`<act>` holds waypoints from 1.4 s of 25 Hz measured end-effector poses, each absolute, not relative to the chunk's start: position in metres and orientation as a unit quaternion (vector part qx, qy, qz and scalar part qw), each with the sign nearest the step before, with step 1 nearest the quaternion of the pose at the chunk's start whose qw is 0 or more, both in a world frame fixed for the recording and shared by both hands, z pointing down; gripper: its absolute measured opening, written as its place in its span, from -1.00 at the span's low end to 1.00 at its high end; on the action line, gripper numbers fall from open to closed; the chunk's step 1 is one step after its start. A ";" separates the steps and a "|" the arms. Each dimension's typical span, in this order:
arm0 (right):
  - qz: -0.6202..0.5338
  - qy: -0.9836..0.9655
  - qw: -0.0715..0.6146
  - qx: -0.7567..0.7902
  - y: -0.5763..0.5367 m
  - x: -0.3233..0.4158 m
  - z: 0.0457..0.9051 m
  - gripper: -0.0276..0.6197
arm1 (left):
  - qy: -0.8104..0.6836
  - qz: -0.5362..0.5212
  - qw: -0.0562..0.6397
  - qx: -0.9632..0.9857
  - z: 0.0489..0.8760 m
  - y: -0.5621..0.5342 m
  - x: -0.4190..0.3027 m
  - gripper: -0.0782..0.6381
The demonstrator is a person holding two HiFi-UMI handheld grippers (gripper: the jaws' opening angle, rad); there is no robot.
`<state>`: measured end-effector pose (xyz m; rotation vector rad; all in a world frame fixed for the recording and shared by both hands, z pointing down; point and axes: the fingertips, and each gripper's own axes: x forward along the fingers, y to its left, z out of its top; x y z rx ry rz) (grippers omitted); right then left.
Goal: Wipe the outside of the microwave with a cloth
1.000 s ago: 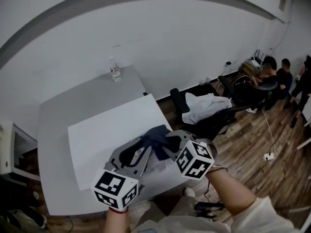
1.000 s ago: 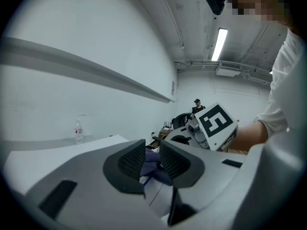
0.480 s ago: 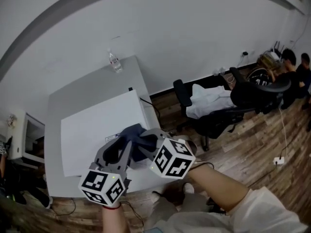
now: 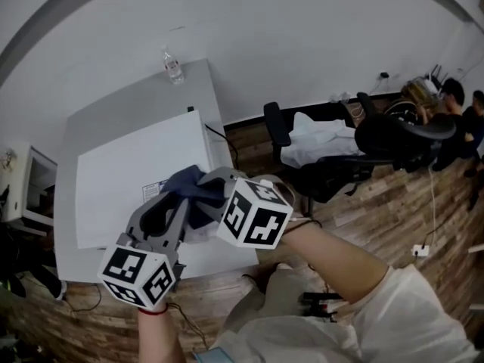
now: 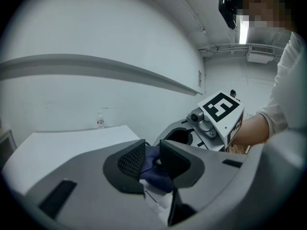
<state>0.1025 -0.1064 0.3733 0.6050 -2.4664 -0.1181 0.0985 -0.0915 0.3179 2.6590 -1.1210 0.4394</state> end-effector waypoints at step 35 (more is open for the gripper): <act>-0.021 -0.969 0.197 0.148 -0.177 0.152 0.389 -0.60 | -0.094 0.538 -0.112 0.830 0.369 -0.179 0.178 -0.39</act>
